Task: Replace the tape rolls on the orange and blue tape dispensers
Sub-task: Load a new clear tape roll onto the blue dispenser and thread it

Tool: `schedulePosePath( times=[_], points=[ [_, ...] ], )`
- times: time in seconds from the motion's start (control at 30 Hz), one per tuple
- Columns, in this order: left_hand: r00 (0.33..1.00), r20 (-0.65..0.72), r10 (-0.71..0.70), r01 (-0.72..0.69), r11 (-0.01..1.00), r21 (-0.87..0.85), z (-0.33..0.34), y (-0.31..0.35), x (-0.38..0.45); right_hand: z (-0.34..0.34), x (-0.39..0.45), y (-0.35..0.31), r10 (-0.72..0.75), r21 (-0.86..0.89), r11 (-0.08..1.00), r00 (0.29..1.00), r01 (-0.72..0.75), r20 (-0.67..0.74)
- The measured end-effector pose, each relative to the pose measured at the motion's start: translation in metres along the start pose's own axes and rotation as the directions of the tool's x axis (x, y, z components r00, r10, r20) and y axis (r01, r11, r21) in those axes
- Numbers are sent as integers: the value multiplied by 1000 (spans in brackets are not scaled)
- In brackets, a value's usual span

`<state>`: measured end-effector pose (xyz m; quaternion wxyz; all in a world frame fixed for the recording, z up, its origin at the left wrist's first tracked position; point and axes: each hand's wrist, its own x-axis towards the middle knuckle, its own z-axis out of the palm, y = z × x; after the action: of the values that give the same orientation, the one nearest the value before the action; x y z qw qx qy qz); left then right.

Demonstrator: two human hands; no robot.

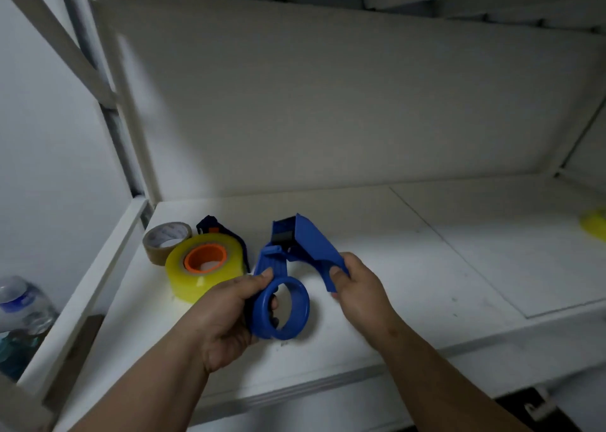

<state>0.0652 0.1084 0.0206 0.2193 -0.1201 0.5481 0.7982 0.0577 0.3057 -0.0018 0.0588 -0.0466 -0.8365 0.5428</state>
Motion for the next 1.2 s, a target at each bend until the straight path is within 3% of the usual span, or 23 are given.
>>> schedulePosePath(
  times=[0.37, 0.67, 0.8, 1.2],
  points=[
    [999, 32, -34, 34, 999, -3, 159, -42, 37, -163, -24, 58, 98, -44, 994, 988, -104, -116],
    [992, 122, -28, 26, 1000, 15, 311, -84, 76, -312, -28, 129, 144, -128, 970, 908, -209, -393],
    [989, 143, -34, 29, 999, 39, 358, -91, 106, -348, -17, 154, 183, -89, 966, 881, -245, -435],
    [964, 256, -71, 46, 994, 100, 471, -103, 223, -444, 49, 205, 209, -227, 908, 851, -351, -483]
  ],
)
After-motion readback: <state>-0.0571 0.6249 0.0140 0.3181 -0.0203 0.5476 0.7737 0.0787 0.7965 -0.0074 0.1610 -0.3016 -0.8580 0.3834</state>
